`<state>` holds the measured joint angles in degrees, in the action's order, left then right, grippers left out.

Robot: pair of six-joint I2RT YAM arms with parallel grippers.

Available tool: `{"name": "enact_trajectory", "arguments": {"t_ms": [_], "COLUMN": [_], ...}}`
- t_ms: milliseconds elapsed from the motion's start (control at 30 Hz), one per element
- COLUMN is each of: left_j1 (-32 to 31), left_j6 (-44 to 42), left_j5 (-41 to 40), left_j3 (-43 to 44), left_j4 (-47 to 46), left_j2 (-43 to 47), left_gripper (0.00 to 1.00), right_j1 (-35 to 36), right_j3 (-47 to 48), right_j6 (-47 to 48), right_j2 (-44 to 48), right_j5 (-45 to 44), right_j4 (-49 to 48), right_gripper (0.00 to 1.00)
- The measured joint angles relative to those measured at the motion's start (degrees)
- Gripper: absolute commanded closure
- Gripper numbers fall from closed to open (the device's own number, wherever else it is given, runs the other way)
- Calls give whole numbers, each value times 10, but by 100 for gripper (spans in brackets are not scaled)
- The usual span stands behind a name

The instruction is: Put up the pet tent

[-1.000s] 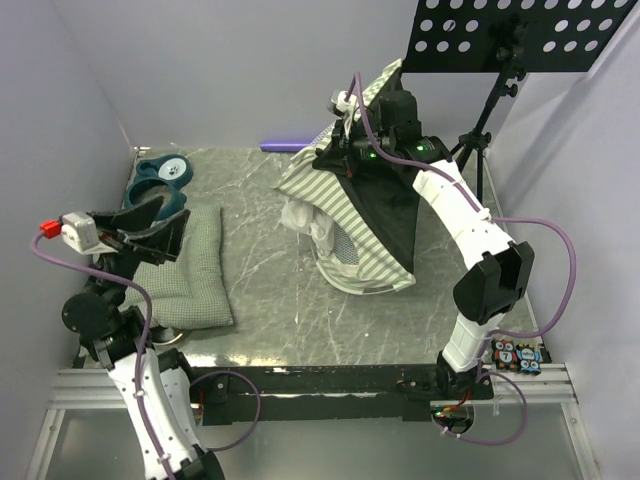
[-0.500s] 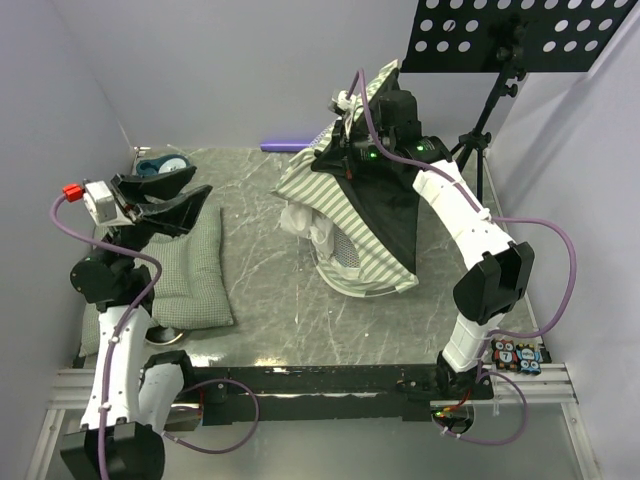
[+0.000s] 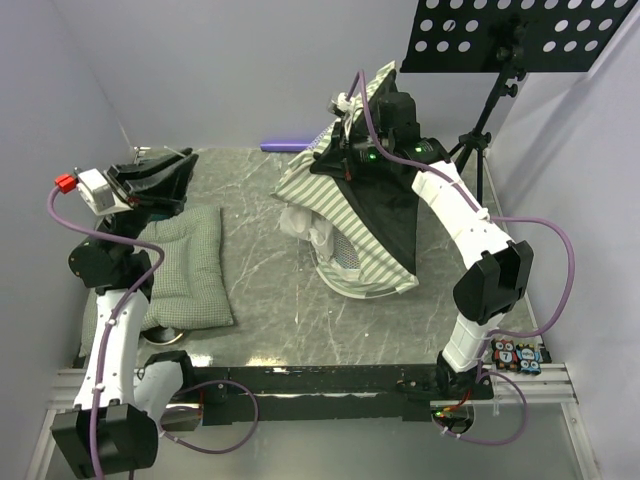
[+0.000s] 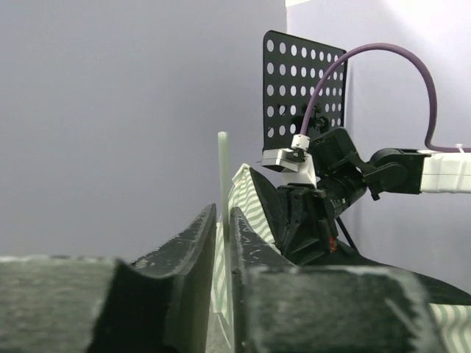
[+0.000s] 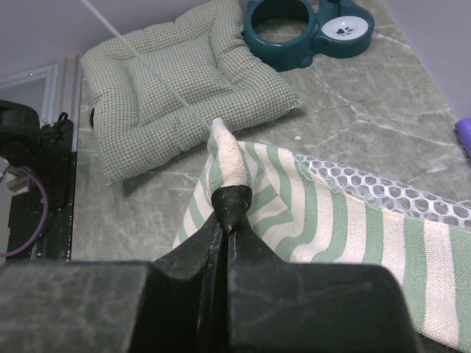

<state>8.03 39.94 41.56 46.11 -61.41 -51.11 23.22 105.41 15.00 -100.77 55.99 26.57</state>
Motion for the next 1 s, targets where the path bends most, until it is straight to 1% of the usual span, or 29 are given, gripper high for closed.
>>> {"name": "enact_trajectory", "arguments": {"t_ms": [67, 100, 267, 333, 400, 567, 633, 800, 900, 1000], "left_j1": [-3, -6, -21, -30, -45, -89, -103, -139, -160, -174], "left_j6": [-4, -5, -12, -29, -65, -202, -254, -375, -431, -469], "left_j5": [-3, -3, 4, 19, 33, 43, 49, 51, 45, 41], "left_j3": [3, 6, 21, 40, 72, 170, 196, 238, 243, 249], "left_j4": [1, 2, 10, 45, 111, 331, 404, 588, 676, 742], "left_j2": [-4, -5, -5, -5, -5, -22, -34, -80, -117, -145], "left_gripper": [98, 99, 99, 99, 99, 99, 99, 99, 99, 99], "right_j1": [0, 0, 4, 6, 9, 19, 22, 33, 35, 35], "right_j3": [0, 0, 0, 1, 7, 49, 60, 64, 64, 62], "right_j6": [0, 0, 2, 3, 2, -5, -10, -39, -66, -91], "right_j2": [0, 0, 0, 0, -1, -16, -21, -30, -35, -36], "right_j5": [0, 1, 4, 5, 7, 17, 24, 43, 53, 64], "right_j4": [0, 0, 0, 1, 3, 5, 3, -13, -34, -51], "right_gripper": [100, 100, 100, 100, 100, 100, 100, 100, 100, 100]}}
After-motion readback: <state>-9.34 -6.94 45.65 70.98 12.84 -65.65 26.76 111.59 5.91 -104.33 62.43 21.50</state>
